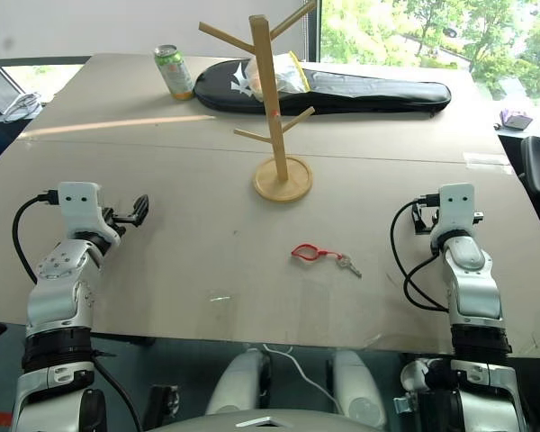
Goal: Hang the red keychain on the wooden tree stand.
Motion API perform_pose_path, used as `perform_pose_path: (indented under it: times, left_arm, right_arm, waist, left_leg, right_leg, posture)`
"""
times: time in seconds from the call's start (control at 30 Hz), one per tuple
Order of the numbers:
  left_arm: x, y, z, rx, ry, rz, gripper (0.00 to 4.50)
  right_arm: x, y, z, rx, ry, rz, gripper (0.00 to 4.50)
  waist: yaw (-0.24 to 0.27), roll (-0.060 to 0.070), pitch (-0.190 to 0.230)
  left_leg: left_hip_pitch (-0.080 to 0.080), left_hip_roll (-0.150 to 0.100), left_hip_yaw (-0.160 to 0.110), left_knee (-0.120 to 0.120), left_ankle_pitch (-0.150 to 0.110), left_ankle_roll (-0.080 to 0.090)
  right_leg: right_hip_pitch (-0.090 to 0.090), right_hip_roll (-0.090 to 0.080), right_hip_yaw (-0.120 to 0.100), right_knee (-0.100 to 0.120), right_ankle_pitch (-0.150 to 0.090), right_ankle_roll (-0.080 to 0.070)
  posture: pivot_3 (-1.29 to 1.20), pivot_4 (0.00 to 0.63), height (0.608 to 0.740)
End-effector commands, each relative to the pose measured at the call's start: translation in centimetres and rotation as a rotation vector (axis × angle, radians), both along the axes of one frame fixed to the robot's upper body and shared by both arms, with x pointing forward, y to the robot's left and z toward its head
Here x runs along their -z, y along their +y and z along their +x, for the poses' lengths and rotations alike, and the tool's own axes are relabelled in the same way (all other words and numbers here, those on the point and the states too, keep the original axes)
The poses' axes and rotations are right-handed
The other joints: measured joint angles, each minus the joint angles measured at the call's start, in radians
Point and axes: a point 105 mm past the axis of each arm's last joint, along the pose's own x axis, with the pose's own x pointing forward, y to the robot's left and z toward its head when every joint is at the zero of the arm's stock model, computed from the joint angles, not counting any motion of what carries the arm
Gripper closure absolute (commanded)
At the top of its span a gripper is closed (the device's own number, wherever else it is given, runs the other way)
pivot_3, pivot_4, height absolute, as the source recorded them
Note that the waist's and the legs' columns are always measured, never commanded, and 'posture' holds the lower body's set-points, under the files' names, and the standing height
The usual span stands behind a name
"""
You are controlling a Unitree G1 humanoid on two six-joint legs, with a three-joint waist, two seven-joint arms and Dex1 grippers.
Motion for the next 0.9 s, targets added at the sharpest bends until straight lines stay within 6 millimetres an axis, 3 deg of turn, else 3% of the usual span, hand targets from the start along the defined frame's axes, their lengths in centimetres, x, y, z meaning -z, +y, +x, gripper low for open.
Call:
perform_pose_path:
  times: [0.03,0.13,0.2,0.43,0.53,0.9]
  left_arm:
    - [-2.7,-2.2,-0.1,0.197,-0.017,0.037,0.00]
    - [-4.6,-8.4,-2.1,0.706,0.108,0.096,0.00]
    - [-5.4,-10.6,-3.2,0.876,0.162,0.116,0.00]
    - [-6.2,-16.5,-7.8,1.311,0.290,0.155,0.00]
    - [-6.1,-17.7,-9.1,1.422,0.322,0.207,0.00]
    - [-6.3,-18.6,-9.7,1.500,0.308,0.268,0.00]
  right_arm:
    - [-3.0,1.4,0.1,-0.177,-0.050,-0.023,0.02]
    - [-5.5,7.2,-2.4,-0.720,0.035,-0.057,0.02]
    - [-5.8,9.1,-4.2,-0.925,0.109,-0.070,0.02]
    - [-5.2,12.5,-7.5,-1.269,0.273,-0.101,0.02]
    - [-4.0,13.7,-7.6,-1.327,0.299,-0.144,0.02]
    - [-0.8,16.2,-6.4,-1.379,0.306,-0.241,0.02]
  waist:
    - [0.000,0.000,0.000]
    - [-0.003,0.001,0.011]
    - [-0.001,0.001,0.011]
    - [-0.003,0.000,0.010]
    - [-0.003,0.000,0.011]
    - [-0.001,0.000,0.011]
  left_leg:
    - [0.000,0.000,0.000,0.000,0.000,0.000]
    - [-0.003,0.000,0.000,0.001,0.000,0.000]
    - [-0.001,0.000,0.000,0.000,0.000,0.000]
    - [0.002,0.000,-0.003,0.000,0.000,0.000]
    - [0.001,0.000,-0.003,0.001,0.000,0.000]
    - [0.001,0.000,-0.003,0.002,0.000,0.000]
  right_leg:
    - [0.000,0.000,0.000,0.000,0.000,0.000]
    - [-0.002,0.000,0.000,0.001,0.000,0.000]
    - [-0.001,0.000,0.000,0.000,0.000,0.000]
    - [0.003,0.000,-0.002,-0.002,0.000,0.000]
    - [0.003,0.000,-0.003,-0.002,0.000,0.000]
    - [0.003,0.001,-0.003,-0.001,-0.001,0.000]
  posture:
    - [0.00,0.150,0.740]
    - [0.00,0.150,0.740]
    - [0.00,0.150,0.740]
    - [0.00,0.150,0.740]
    - [0.00,0.150,0.740]
    - [0.00,0.150,0.740]
